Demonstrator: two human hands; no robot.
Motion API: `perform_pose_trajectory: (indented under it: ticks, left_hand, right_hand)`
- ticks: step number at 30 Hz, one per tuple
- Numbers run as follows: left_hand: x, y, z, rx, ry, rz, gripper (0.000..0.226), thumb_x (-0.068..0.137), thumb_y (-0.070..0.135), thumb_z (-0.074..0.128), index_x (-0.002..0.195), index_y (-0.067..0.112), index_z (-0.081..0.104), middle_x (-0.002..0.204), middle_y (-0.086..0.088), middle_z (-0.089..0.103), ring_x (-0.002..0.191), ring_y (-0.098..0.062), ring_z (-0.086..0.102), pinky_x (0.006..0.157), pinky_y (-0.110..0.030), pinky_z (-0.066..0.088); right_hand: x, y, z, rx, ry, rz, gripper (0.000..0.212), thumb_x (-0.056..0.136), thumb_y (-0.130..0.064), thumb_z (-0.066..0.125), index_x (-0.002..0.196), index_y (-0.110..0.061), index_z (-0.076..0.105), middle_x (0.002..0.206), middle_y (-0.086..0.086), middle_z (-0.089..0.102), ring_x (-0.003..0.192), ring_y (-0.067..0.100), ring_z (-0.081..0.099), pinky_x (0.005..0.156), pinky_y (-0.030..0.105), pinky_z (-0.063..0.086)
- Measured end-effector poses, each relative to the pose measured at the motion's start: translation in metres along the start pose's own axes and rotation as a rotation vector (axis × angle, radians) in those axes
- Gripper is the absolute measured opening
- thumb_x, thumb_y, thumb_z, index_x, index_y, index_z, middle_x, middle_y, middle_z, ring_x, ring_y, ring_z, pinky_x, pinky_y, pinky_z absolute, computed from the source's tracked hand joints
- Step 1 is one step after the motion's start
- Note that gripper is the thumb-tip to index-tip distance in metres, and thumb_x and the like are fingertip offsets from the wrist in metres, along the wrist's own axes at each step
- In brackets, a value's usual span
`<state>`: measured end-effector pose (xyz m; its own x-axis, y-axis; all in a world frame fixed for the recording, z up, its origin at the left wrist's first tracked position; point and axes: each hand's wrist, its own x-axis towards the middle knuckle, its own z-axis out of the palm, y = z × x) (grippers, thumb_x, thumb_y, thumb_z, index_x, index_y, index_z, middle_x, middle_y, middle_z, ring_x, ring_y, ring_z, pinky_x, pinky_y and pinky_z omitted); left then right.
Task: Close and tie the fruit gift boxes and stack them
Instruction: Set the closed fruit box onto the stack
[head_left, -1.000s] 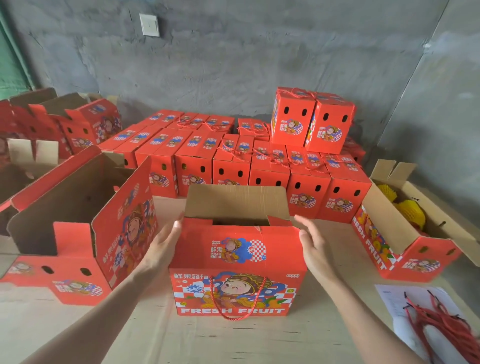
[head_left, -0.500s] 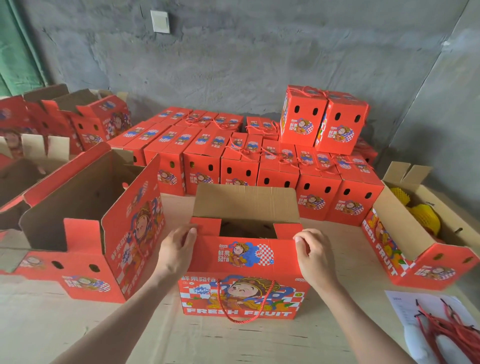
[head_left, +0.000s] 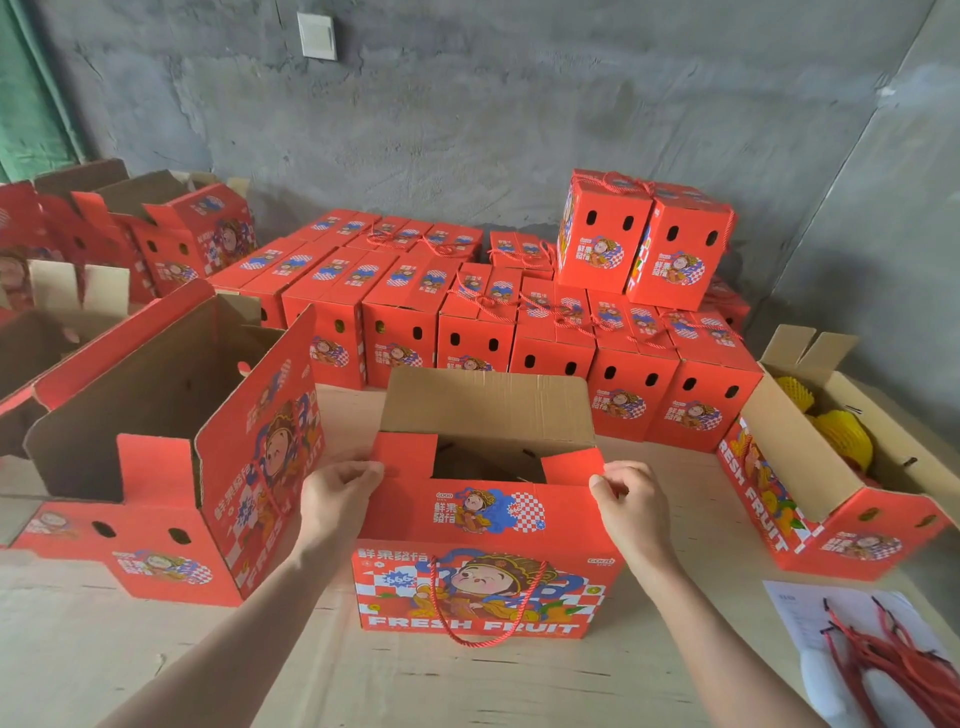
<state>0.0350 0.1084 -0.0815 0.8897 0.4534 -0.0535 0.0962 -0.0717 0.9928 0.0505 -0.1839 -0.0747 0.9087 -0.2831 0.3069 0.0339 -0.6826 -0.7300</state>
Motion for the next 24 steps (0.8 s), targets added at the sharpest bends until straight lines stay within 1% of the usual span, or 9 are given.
perform_pose_trajectory:
  ticks: [2,7,10,12,15,18,20,22,24]
  left_hand:
    - [0.002,0.0,-0.003,0.016,-0.001,-0.011,0.004,0.09,0.016,0.064,0.091,0.013,0.066,0.1,0.002,0.062,0.075,-0.01,0.059,0.053,-0.022,0.045]
    - [0.015,-0.003,-0.001,0.015,-0.108,-0.17,0.036,0.093,0.011,0.058,0.127,0.013,0.046,0.1,-0.002,0.061,0.076,-0.016,0.062,0.055,-0.025,0.048]
    - [0.035,0.002,-0.002,0.04,-0.272,-0.218,0.064,0.09,-0.005,0.051,0.146,0.017,0.03,0.138,-0.008,0.046,0.111,-0.029,0.055,0.078,-0.036,0.051]
    - [0.049,0.013,-0.001,0.124,-0.36,-0.168,0.084,0.084,-0.017,0.049,0.152,0.018,0.016,0.152,-0.006,0.03,0.127,-0.03,0.043,0.082,-0.036,0.047]
    - [0.056,0.026,0.004,0.2,-0.446,-0.085,0.093,0.079,-0.019,0.048,0.151,0.026,0.008,0.142,-0.013,0.041,0.1,-0.031,0.058,0.067,-0.039,0.051]
    - [0.049,0.021,0.009,0.236,-0.395,-0.009,0.1,0.082,-0.013,0.054,0.15,0.036,-0.002,0.143,-0.012,0.038,0.091,-0.025,0.061,0.054,-0.031,0.053]
    - [0.042,0.015,0.012,0.321,-0.331,0.141,0.088,0.085,-0.007,0.057,0.147,0.037,0.014,0.142,-0.01,0.04,0.104,-0.027,0.058,0.059,-0.029,0.055]
    - [0.033,0.015,0.01,0.229,-0.259,0.251,0.057,0.086,-0.009,0.055,0.122,0.035,0.048,0.124,-0.005,0.055,0.111,-0.028,0.056,0.07,-0.031,0.055]
    - [0.027,0.015,0.004,0.157,-0.275,0.261,0.05,0.083,-0.013,0.048,0.103,0.031,0.061,0.112,-0.001,0.06,0.109,-0.027,0.057,0.075,-0.03,0.052]
  right_hand:
    - [0.004,0.003,0.0,0.051,-0.053,0.097,0.006,0.087,-0.008,0.065,0.085,-0.003,0.061,0.105,0.013,0.06,0.083,0.014,0.052,0.069,0.02,0.037]
    - [0.0,0.005,0.004,0.295,-0.168,0.354,0.041,0.091,-0.014,0.062,0.126,-0.017,0.043,0.12,0.007,0.056,0.079,0.003,0.054,0.056,0.018,0.039]
    - [0.009,0.002,-0.001,0.211,-0.317,0.337,0.069,0.094,-0.014,0.057,0.15,-0.024,0.018,0.15,0.004,0.035,0.108,0.014,0.054,0.071,0.023,0.044]
    - [0.021,-0.006,-0.002,0.108,-0.418,0.287,0.08,0.093,-0.006,0.055,0.153,-0.025,0.005,0.159,0.002,0.017,0.122,0.018,0.046,0.073,0.024,0.048]
    - [0.027,-0.019,0.006,0.067,-0.414,0.267,0.087,0.089,0.002,0.054,0.153,-0.025,0.003,0.16,0.002,0.014,0.135,0.024,0.037,0.082,0.03,0.05]
    - [0.025,-0.017,0.008,0.221,-0.309,0.288,0.081,0.092,-0.015,0.058,0.153,-0.024,0.006,0.155,0.006,0.028,0.138,0.025,0.034,0.098,0.033,0.039]
    - [0.022,-0.015,0.004,0.413,-0.26,0.31,0.072,0.098,-0.032,0.05,0.153,-0.025,0.006,0.154,0.002,0.031,0.137,0.017,0.033,0.098,0.029,0.03]
    - [0.02,-0.016,0.001,0.561,-0.224,0.255,0.064,0.101,-0.039,0.039,0.153,-0.027,0.005,0.156,-0.003,0.026,0.131,0.004,0.03,0.099,0.025,0.025]
    - [0.018,-0.019,0.0,0.639,-0.21,0.189,0.061,0.098,-0.047,0.036,0.152,-0.027,0.016,0.153,-0.006,0.032,0.13,0.0,0.03,0.102,0.024,0.021]
